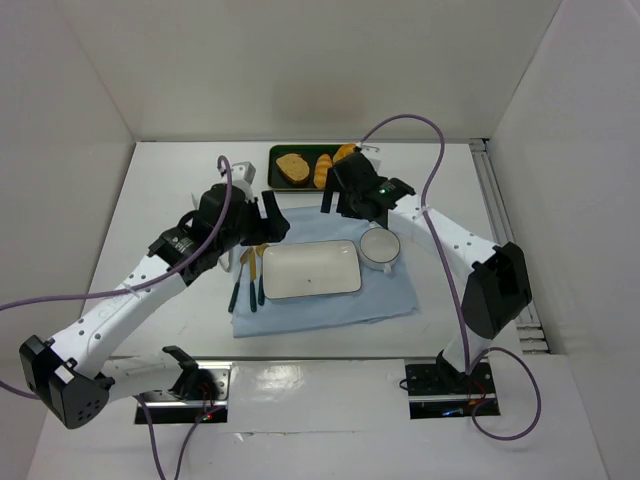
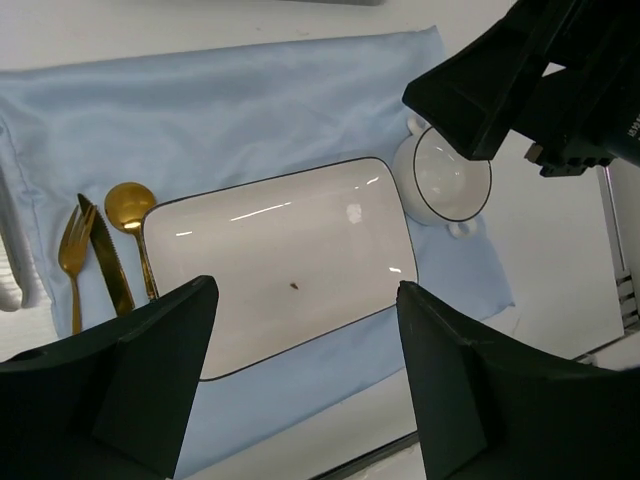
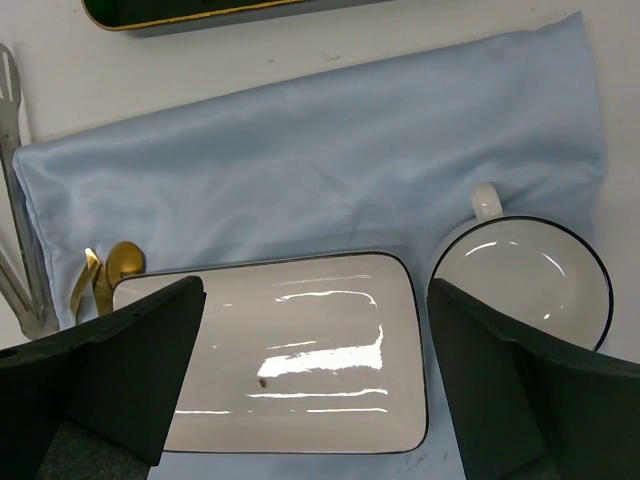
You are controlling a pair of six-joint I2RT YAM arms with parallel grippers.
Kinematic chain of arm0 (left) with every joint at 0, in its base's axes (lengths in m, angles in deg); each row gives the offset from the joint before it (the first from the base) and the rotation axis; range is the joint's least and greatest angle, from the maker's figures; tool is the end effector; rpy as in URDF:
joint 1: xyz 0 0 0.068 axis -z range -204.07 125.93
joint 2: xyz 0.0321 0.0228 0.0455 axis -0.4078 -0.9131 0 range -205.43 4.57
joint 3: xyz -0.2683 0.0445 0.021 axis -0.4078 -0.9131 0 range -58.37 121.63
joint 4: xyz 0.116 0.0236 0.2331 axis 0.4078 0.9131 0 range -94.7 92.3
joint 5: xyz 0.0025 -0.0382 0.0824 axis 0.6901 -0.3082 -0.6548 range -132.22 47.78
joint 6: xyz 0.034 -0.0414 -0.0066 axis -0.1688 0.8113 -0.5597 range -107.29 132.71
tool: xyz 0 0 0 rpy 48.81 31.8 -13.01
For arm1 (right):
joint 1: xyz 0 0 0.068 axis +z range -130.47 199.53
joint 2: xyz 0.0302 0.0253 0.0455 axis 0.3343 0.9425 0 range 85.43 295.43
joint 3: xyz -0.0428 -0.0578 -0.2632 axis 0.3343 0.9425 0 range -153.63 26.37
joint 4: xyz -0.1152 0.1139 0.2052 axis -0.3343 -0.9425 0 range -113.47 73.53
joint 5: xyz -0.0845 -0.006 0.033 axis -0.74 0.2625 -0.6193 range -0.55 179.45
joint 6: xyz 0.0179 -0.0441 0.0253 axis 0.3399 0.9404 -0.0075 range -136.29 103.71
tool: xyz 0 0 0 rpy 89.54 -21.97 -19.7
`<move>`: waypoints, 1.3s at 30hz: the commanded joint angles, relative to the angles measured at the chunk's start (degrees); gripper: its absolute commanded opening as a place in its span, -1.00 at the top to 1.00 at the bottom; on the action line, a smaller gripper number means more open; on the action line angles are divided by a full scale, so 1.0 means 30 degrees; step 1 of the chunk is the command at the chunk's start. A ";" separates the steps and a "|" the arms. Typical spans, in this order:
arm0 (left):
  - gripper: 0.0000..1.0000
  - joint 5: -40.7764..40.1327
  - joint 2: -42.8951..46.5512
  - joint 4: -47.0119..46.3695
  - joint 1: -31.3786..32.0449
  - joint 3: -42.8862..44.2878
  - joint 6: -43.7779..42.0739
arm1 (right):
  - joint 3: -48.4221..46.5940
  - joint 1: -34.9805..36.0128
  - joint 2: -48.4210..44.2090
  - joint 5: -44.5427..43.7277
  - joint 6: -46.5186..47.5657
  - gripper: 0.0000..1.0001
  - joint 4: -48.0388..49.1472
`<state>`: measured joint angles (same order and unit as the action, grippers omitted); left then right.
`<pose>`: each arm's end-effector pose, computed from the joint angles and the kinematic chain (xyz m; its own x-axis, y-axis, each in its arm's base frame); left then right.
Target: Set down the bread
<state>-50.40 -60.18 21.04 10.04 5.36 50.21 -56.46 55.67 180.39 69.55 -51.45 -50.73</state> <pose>0.2107 -0.1364 0.3586 -0.5696 -0.3419 -0.7474 0.1299 0.8605 -0.4927 0.3051 0.2079 0.3059 -0.6882 0.1678 -0.7058 0.0383 0.9799 0.1956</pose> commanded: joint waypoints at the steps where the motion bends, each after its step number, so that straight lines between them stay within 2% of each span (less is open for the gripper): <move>1: -0.71 -0.2095 0.0431 0.0118 0.0057 0.0231 -0.0780 | -0.0340 0.0346 -0.1153 -0.0749 -0.0027 -0.99 0.0141; 7: -0.71 -0.7109 -0.1674 0.3458 0.0057 0.1549 -0.1161 | -0.1073 0.0696 -0.1562 -0.2095 0.0145 -0.99 -0.1675; 9: -0.71 -0.7962 -0.2905 0.3929 -0.1024 0.1727 -0.1336 | -0.0489 0.0697 -0.2090 -0.2097 0.0381 -0.99 -0.1006; 14: -0.71 -0.6417 -0.3846 0.4021 -0.4096 0.1173 -0.0401 | 0.1093 0.0697 -0.3203 -0.1452 0.0557 -0.99 -0.0035; 18: -0.71 -0.5303 -0.4635 0.3610 -0.5476 0.0558 0.0156 | 0.1300 0.0318 -0.3615 -0.1073 0.0762 -0.99 -0.0385; 24: -0.73 -0.3606 -0.6449 0.3169 -0.6446 -0.0263 0.0158 | 0.0920 -0.0269 -0.3791 -0.0487 0.1377 -0.99 -0.0386; 35: -0.73 -0.4039 -0.8268 0.2847 -0.7734 -0.0909 0.0128 | 0.0920 -0.0885 -0.3791 0.0540 0.1377 -0.99 0.0139; 39: -0.73 -0.3191 -0.9262 0.2290 -0.8409 -0.1085 -0.0077 | 0.0745 -0.1060 -0.3791 0.0540 0.1377 -0.99 0.0141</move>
<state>-61.55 -86.08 29.34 -13.87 3.00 50.38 -53.01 53.14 171.03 71.12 -47.93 -52.52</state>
